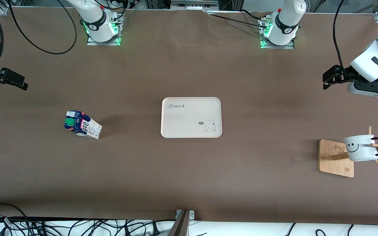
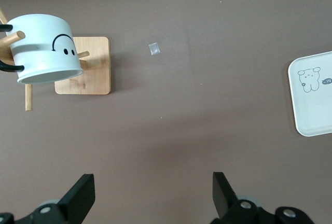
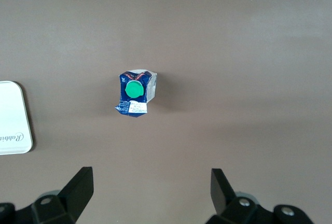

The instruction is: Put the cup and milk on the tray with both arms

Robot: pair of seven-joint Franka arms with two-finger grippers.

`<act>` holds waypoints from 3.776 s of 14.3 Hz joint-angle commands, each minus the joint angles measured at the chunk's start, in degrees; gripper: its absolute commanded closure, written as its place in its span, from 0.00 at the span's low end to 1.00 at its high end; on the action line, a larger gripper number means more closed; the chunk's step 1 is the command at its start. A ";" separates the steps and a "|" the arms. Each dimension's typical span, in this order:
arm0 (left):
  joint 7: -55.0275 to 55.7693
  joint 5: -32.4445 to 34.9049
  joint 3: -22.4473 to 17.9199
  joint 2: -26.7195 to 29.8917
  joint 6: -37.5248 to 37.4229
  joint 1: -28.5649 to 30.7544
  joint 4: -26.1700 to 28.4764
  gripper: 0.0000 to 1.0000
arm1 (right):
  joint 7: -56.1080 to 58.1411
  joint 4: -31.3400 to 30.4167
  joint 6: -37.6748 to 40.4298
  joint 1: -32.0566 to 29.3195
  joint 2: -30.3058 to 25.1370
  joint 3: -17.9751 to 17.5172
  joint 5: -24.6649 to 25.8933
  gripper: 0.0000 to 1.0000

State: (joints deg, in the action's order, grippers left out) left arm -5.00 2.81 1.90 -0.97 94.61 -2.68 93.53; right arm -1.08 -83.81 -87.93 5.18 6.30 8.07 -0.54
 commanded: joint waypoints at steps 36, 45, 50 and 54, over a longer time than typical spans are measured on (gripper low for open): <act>-1.15 -0.87 -0.23 -0.88 -1.44 0.13 -2.13 0.00 | -1.91 0.14 -10.85 1.67 19.71 -0.34 -5.52 0.00; -0.89 -0.61 -0.32 -3.94 -1.27 0.39 -6.16 0.00 | -4.46 -0.65 -12.62 3.52 22.26 -0.34 -5.52 0.00; -0.80 -0.96 -0.58 -5.01 -1.36 0.57 -7.05 0.00 | -4.02 -1.53 -9.89 3.16 22.35 -0.34 -5.61 0.00; -0.89 -0.88 -0.94 -9.13 -1.18 1.88 -7.31 0.00 | -3.67 -1.62 -8.75 2.90 22.35 -0.34 -5.61 0.00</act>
State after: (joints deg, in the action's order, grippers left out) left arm -5.00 2.81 1.31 -6.62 94.44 -1.67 88.52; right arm -4.69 -85.08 -97.57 8.41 29.09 7.73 -5.09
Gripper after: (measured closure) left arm 0.000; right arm 0.000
